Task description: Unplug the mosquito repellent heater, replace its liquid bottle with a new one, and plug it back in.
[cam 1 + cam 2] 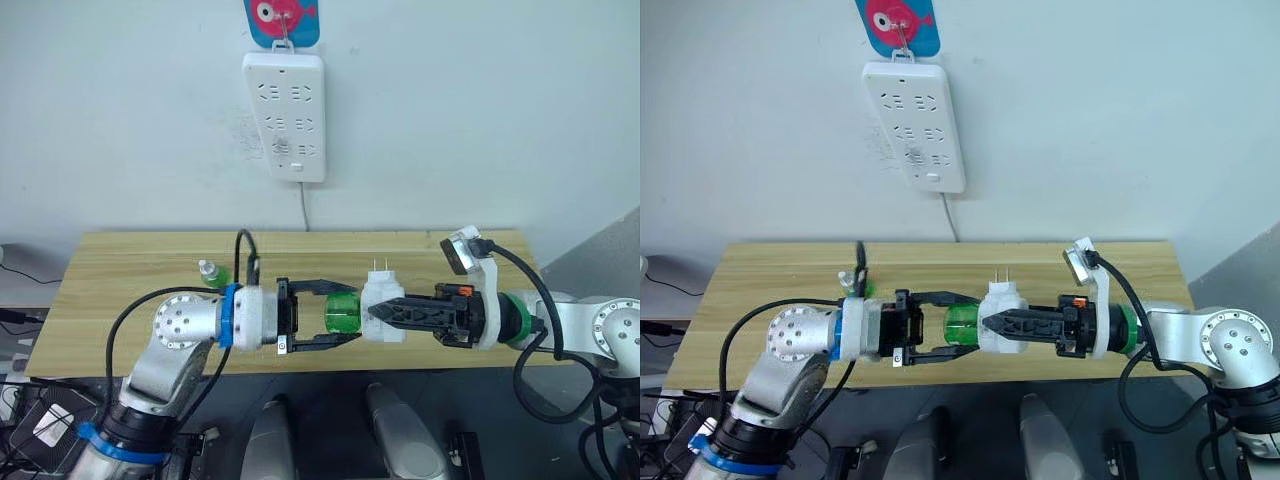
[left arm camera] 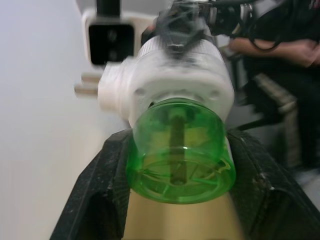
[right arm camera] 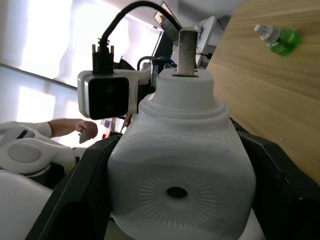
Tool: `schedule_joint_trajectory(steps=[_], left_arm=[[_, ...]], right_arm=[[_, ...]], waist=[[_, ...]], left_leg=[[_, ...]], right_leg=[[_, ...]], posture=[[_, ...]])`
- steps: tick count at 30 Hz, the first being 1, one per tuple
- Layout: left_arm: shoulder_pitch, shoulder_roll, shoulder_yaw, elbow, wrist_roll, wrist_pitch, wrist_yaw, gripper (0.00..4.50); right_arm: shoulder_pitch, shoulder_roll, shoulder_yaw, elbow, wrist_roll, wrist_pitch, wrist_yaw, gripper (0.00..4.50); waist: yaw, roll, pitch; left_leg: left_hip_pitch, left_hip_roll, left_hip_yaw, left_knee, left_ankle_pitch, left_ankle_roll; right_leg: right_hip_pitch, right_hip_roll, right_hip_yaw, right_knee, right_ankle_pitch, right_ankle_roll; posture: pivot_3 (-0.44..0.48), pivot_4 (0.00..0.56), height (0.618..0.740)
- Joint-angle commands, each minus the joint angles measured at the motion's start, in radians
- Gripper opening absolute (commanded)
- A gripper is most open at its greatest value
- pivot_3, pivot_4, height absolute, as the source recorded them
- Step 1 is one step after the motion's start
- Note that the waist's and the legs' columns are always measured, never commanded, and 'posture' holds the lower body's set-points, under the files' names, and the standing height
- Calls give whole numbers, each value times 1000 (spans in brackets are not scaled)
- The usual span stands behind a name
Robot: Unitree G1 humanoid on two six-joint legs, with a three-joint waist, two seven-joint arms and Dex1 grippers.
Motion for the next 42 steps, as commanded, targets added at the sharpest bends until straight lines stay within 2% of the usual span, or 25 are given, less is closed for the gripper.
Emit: schedule_joint_trajectory(steps=[1,3,5,8,11,13,17,18,21,24,33,36,40,42], left_arm=[[-100,70,15,17,-274,471,49,2312],[-166,95,36,53,-372,616,38,2312],[-190,98,46,54,-384,651,38,2311],[-182,91,56,38,-351,639,34,2312],[-137,92,50,33,-269,540,-9,2312],[-91,84,40,35,-169,396,-38,3037],[14,33,64,85,49,-11,-66,4244],[39,11,79,108,90,-153,-91,4283],[91,-55,119,136,137,-389,-94,4283],[118,-97,126,107,153,-458,-52,4283],[164,-102,82,-56,148,-374,41,4283],[170,-87,74,-86,131,-329,48,3721],[190,-55,75,-79,139,-311,29,2495],[181,-54,76,-76,141,-295,43,2339]], right_arm=[[-9,0,4,-79,43,19,52,3216],[-8,-4,5,-83,40,23,60,3150],[-5,-5,4,-85,42,21,61,3099],[2,-8,3,-89,48,14,56,3052],[11,-8,0,-87,51,5,51,3051],[17,-8,-4,-85,51,-1,52,3046],[32,-8,-12,-82,51,-16,45,3039],[36,-8,-15,-80,51,-22,42,3038],[41,-12,-16,-77,51,-31,31,3038],[42,-12,-14,-76,51,-38,26,3037],[29,-7,-6,-69,51,-45,2,3036],[25,-4,-3,-64,51,-55,-19,3036],[21,6,-3,-60,50,-67,-38,3036],[20,10,-5,-60,51,-66,-41,3036]], waist=[[0,0,0],[0,0,0],[-1,0,0],[0,0,0],[3,0,0],[5,0,0],[8,0,0],[10,0,0],[20,0,0],[28,0,0],[26,0,0],[26,0,0],[25,0,0],[25,0,0]], left_leg=[[0,0,0,0,0,0],[0,0,0,1,0,0],[0,0,1,1,0,0],[0,0,1,0,0,1],[0,1,0,-2,0,1],[0,1,0,-2,0,1],[0,1,1,-2,-1,1],[0,1,2,-2,0,1],[0,1,3,-1,0,1],[0,0,4,0,0,1],[0,0,4,0,0,1],[0,0,4,0,0,1],[0,0,4,0,0,1],[0,0,4,0,-1,1]], right_leg=[[0,0,0,0,0,0],[0,0,0,0,0,0],[0,0,0,-1,0,0],[0,0,0,-1,0,0],[-1,1,-1,-1,0,0],[-1,1,-1,-1,0,0],[-1,1,0,-2,0,0],[-1,0,1,-2,0,0],[-1,0,1,-3,0,-1],[-1,-1,3,-3,0,-1],[-1,0,3,-2,0,0],[-1,0,3,-2,0,0],[-1,0,3,-3,0,0],[-1,0,3,-3,0,0]], posture=[[-226,299,733],[-226,299,733],[-227,299,733],[-227,299,733],[-225,298,733],[-228,298,733],[-233,297,733],[-233,297,733],[-233,296,733],[-233,296,733],[-234,298,733],[-233,297,733],[-233,295,733],[-234,294,733]])
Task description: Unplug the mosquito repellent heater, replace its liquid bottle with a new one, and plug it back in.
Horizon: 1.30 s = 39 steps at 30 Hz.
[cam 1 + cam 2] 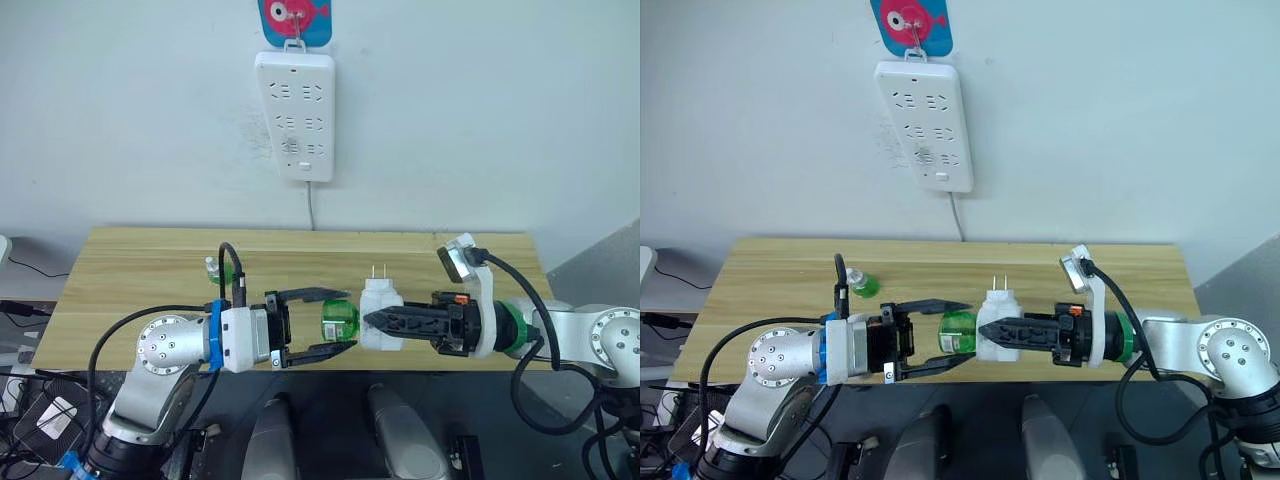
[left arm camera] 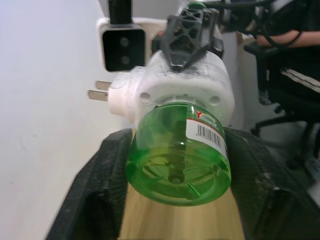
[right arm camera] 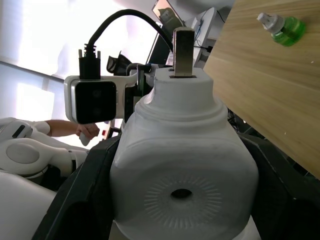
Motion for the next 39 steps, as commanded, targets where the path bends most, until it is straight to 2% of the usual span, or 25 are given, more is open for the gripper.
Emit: schedule_joint_trajectory(steps=[1,3,6,8,11,14,17,20,23,26,31,36,39], left_arm=[[-3,4,0,-21,-13,26,17,2339],[-50,32,-16,-29,-65,140,2,2339],[-170,136,-47,-23,-258,579,16,2339],[-262,159,-41,29,-426,826,40,2339],[-360,173,-50,102,-518,994,-19,2339],[-397,130,-52,140,-479,963,-36,2339],[-377,116,-52,142,-416,897,-57,2339],[-293,139,-77,130,-237,658,-121,3284],[-207,130,-65,137,-115,447,-145,4185],[-144,67,-24,152,-32,200,-128,4195],[-95,-31,28,77,-10,46,-34,4195],[-113,-64,7,84,29,-76,-32,4195],[-119,-52,-16,102,45,-115,-59,4195]], right_arm=[[-13,6,-27,-17,28,-23,4,3036],[-11,6,-29,-17,19,-20,5,3036],[-12,3,-34,-11,-3,-10,18,3036],[-16,3,-34,-8,-17,-1,30,3036],[-19,5,-32,-8,-34,6,43,3036],[-23,9,-30,-7,-42,8,48,3036],[-20,12,-34,-2,-39,1,40,3036],[-10,8,-45,8,-24,-7,26,3036],[-4,3,-55,15,-23,-9,22,3036],[1,1,-62,18,-27,-8,21,3036],[1,4,-66,27,-40,-5,20,3036],[-11,15,-61,33,-41,-5,16,3036],[-15,19,-60,34,-40,-4,14,3035]], waist=[[0,0,0],[0,0,0],[2,0,0],[-1,0,0],[-3,0,0],[-6,0,0],[-5,0,0],[-4,0,0],[-3,0,0],[4,0,0],[5,0,0],[2,0,0],[2,0,0]], left_leg=[[0,0,0,0,0,0],[0,0,0,0,0,0],[0,0,-1,1,0,0],[0,0,-1,1,0,0],[0,0,0,0,0,0],[0,0,-1,-2,0,0],[0,0,-2,-2,0,1],[0,0,-2,-3,0,1],[0,1,-2,-3,-1,1],[0,1,-1,-3,0,1],[-1,-1,1,0,0,1],[0,0,1,1,0,1],[0,0,1,0,0,1]], right_leg=[[0,0,0,0,0,0],[0,0,0,0,0,0],[0,0,-1,0,0,0],[0,0,-1,0,0,0],[0,0,-1,0,0,0],[-1,1,-2,0,0,0],[-1,1,-3,0,0,0],[-1,1,-3,0,0,0],[-1,1,-2,0,0,0],[-1,0,-2,-1,0,-1],[0,-1,1,-2,0,0],[0,-1,1,-1,0,0],[0,-1,1,-1,0,0]], posture=[[-234,294,733],[-234,294,733],[-225,293,733],[-222,294,733],[-225,294,733],[-234,296,733],[-236,296,733],[-241,296,733],[-244,297,733],[-246,298,733],[-241,299,733],[-236,298,733],[-237,298,733]])
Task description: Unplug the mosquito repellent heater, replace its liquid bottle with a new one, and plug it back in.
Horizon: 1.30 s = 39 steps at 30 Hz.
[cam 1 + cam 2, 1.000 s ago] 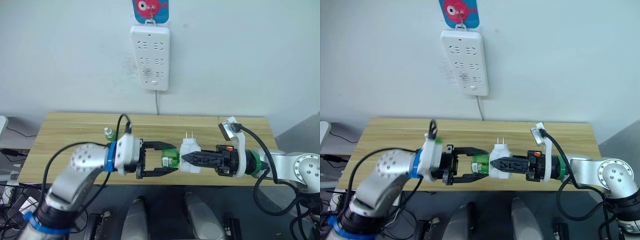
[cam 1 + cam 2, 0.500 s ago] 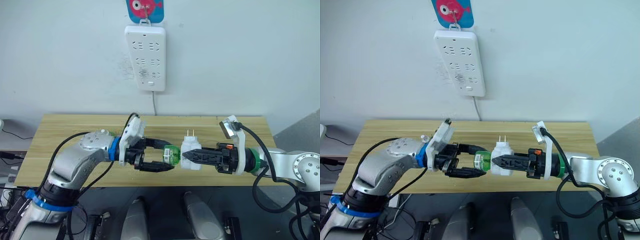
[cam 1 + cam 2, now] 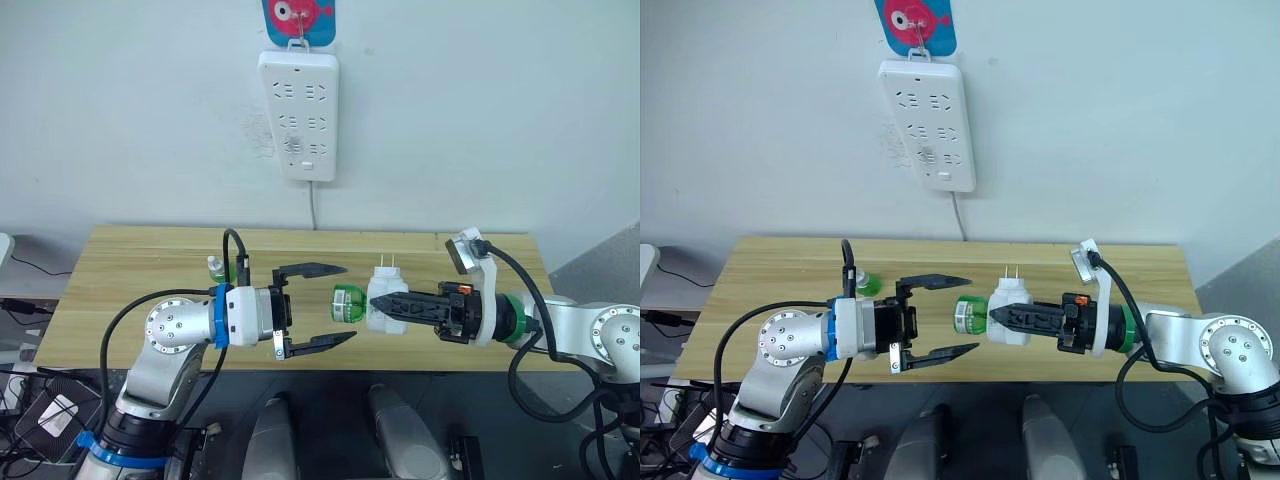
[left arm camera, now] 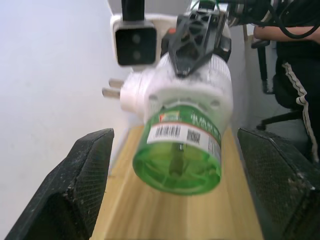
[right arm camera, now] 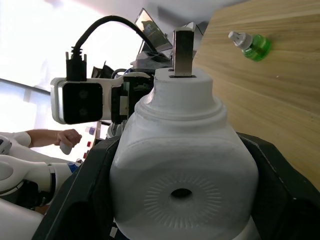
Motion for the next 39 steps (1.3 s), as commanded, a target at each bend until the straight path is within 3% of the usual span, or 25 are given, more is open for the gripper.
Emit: schedule_joint_trajectory(steps=[1,3,7,12,14,16,19,21,23,27,31,35,39], left_arm=[[-6,12,-19,-2,21,-50,-22,4009],[-19,12,-26,11,31,-33,-9,3622],[-52,0,-37,39,62,-23,20,2373],[-58,3,-39,37,57,-25,13,2282],[-56,22,-44,8,8,51,-5,2282],[-72,63,-45,-39,-91,280,15,2282],[-178,178,-35,-67,-407,892,112,2282],[-296,190,3,6,-599,1116,119,2282],[-387,177,38,82,-705,1245,129,2282],[-367,215,5,60,-610,1195,36,2282],[-317,200,-5,41,-518,1097,19,2282],[-231,194,-36,27,-290,763,-53,3552],[-113,190,-11,-3,-198,554,-103,3556]], right_arm=[[-14,7,-16,-19,19,-3,6,3035],[-16,10,-16,-20,21,-2,5,3035],[-15,17,-15,-27,28,-5,-2,3035],[-11,23,-14,-35,28,-6,-7,3035],[-11,24,-15,-38,26,-5,-6,3035],[-10,23,-15,-39,23,-1,-2,3035],[-11,17,-16,-41,6,12,16,3035],[-11,16,-13,-46,-7,19,27,3035],[-10,16,-10,-49,-15,23,36,3035],[-11,21,-8,-49,-19,18,39,3034],[-7,24,-8,-50,-15,7,28,3034],[5,23,-17,-46,-9,0,15,3034],[8,24,-23,-47,-12,-2,9,3034]], waist=[[0,0,0],[-1,0,0],[-1,0,0],[-2,0,0],[-3,0,0],[-3,0,0],[-2,0,0],[-4,0,0],[-4,0,1],[-11,0,1],[-6,0,1],[0,0,1],[-1,0,1]], left_leg=[[0,0,0,0,0,0],[0,0,0,0,0,0],[0,0,-1,0,0,0],[0,0,-1,0,0,0],[0,0,-1,0,0,0],[0,0,-1,0,0,0],[0,0,-3,0,0,0],[0,0,-3,0,0,0],[0,0,-3,1,0,0],[0,0,-3,-1,0,0],[0,2,-5,-4,0,0],[0,1,-4,-4,0,0],[0,1,-2,-3,0,0]], right_leg=[[0,0,0,0,0,0],[0,0,0,0,0,0],[0,0,-1,0,0,0],[0,0,0,0,0,0],[0,1,-1,0,0,0],[0,1,-1,0,0,0],[0,1,-2,1,0,0],[0,1,-2,1,0,0],[0,1,-2,1,0,0],[0,1,-2,0,0,0],[-2,3,-4,2,0,0],[-1,2,-4,0,0,0],[-1,1,-2,0,0,0]], posture=[[-238,298,733],[-239,300,733],[-240,298,733],[-241,295,733],[-241,296,733],[-239,296,733],[-229,296,733],[-229,295,733],[-228,298,733],[-232,300,733],[-234,302,733],[-241,302,733],[-243,302,733]])
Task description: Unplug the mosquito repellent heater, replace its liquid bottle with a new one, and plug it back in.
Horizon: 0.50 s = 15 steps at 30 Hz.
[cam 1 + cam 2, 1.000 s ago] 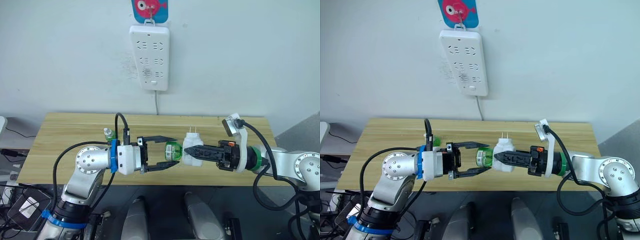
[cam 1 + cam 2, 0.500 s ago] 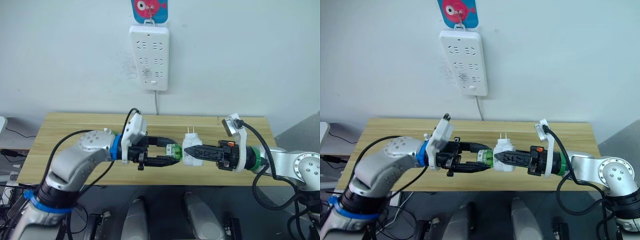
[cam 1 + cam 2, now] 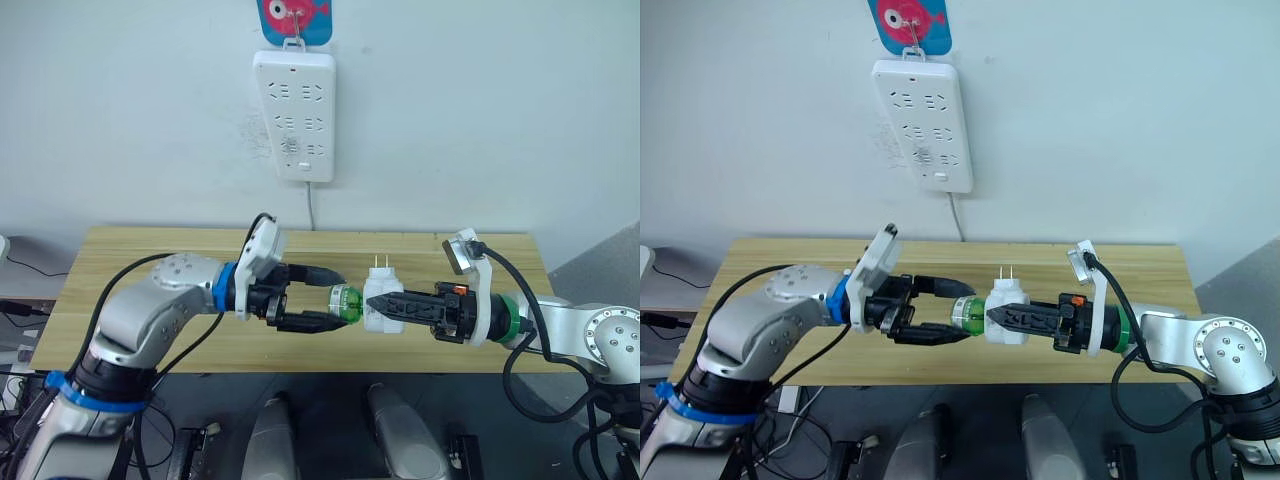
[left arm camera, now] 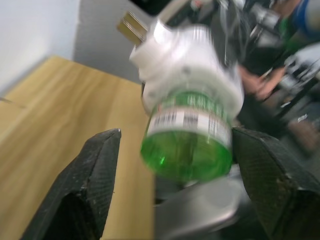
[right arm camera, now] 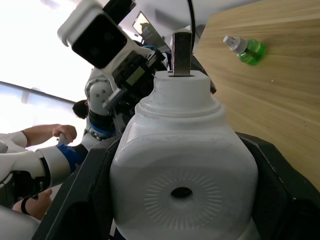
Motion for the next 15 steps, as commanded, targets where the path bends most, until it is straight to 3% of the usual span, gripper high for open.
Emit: schedule_joint_trajectory(steps=[1,7,14,15], left_arm=[[107,-13,46,-61,107,-250,-28,3556],[213,-156,94,-67,257,-624,78,3556],[243,-164,52,-66,285,-735,62,3556],[239,-163,50,-59,284,-734,63,3373]], right_arm=[[4,0,-21,-40,24,-3,10,3034],[-1,9,-17,-36,18,-4,10,3034],[-12,16,-11,-30,16,0,10,3034],[-13,17,-10,-30,16,-1,9,3034]], waist=[[-1,0,0],[6,0,0],[1,0,0],[1,0,0]], left_leg=[[0,0,0,0,0,0],[0,0,0,2,0,0],[0,0,2,3,0,0],[0,0,2,3,0,0]], right_leg=[[0,0,0,0,0,0],[1,0,1,0,0,0],[1,0,2,0,0,0],[1,0,2,0,0,0]], posture=[[-241,301,733],[-230,299,733],[-224,301,733],[-224,301,733]])
